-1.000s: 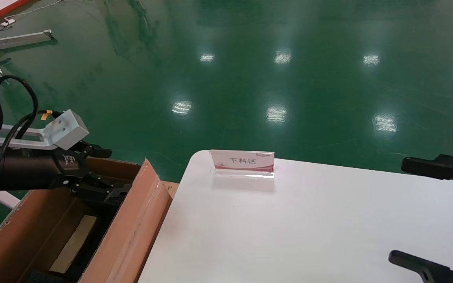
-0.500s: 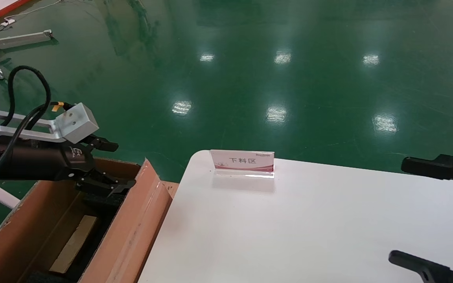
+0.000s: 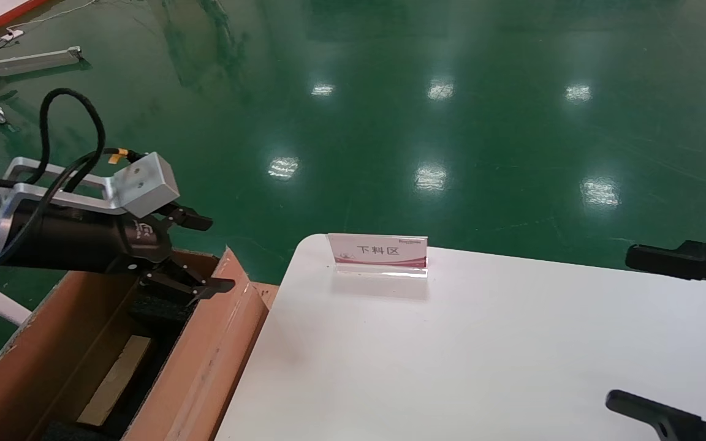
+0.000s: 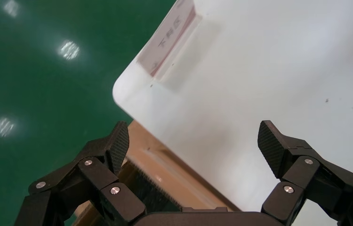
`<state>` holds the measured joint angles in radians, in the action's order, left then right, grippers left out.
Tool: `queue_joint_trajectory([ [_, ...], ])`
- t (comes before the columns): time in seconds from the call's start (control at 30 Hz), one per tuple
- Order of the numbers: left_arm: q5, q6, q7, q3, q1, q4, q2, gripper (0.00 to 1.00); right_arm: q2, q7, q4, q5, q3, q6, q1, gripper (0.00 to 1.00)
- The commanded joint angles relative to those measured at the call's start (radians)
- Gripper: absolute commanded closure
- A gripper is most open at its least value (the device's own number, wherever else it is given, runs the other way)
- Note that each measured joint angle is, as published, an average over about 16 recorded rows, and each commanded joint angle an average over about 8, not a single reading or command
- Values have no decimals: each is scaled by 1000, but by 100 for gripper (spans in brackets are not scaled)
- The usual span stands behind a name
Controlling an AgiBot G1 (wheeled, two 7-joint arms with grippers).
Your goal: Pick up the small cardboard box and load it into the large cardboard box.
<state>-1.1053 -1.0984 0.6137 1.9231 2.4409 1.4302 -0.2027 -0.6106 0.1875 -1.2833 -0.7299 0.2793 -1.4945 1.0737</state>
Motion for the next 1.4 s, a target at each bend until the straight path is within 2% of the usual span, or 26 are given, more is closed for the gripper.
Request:
queue_joint_trajectory([
  [0.03,8,-8,-9,-35,-29,-3,-9,0,0,0,0,0,0,0,0,0],
  [0.87,107,-114,-122,-471,-392,-42,-117,0,0,0,0,0,0,0,0,0],
  [1.4,159,-169,-181,-698,-580,-62,-174,0,0,0,0,0,0,0,0,0],
])
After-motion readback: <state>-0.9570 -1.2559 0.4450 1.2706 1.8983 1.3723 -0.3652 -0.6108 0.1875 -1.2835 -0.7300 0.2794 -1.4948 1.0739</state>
